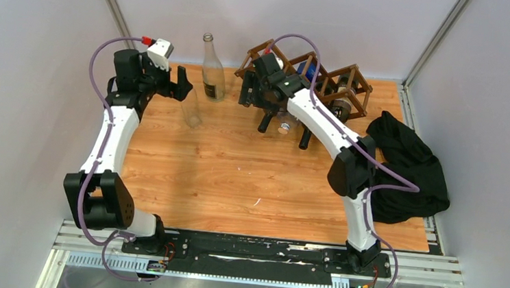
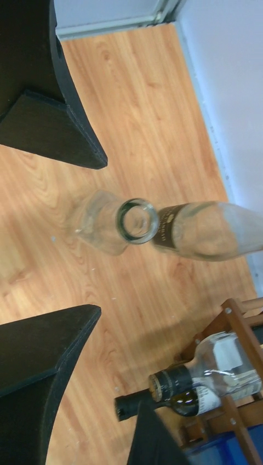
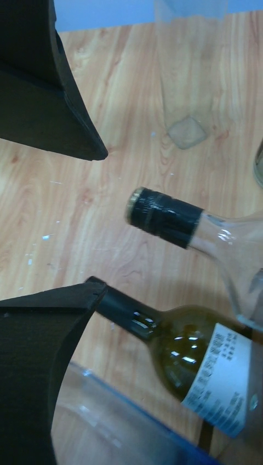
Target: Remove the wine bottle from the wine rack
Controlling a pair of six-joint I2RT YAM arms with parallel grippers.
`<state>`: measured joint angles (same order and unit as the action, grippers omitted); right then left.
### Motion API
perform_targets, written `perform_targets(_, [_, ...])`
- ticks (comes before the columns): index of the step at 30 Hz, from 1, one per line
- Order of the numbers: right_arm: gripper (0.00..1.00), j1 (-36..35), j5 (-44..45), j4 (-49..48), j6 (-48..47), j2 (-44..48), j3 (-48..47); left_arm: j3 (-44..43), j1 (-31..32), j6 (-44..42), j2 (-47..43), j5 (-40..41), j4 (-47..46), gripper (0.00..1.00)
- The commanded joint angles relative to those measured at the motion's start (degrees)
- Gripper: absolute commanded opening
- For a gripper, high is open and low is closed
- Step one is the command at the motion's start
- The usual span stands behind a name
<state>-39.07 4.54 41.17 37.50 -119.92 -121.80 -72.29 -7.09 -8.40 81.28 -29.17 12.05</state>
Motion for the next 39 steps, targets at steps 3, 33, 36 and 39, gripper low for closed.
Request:
perform_targets(3, [0.81,0.8,3.2,-3.9,1.3,-6.0,-5.4,-1.0,-0.6,-1.7,-4.0,-0.8,12.5,1.00])
perform_targets(33, [0.00,-2.9,6.8,-24.2,8.6,0.8,15.5,6.7,-1.2,-9.5,-14.5,-4.7,23.3,1.00])
perform_targets(36, [0.00,-4.2,8.5,-27.8,8.6,4.5,20.3,8.2,-1.3,-9.4,-16.2,-5.7,21.4,1.00])
perform_targets(39, [0.00,-5.5,8.9,-29.7,8.9,7.8,24.4,8.3,-1.2,-9.4,-16.6,-6.4,21.1,1.00])
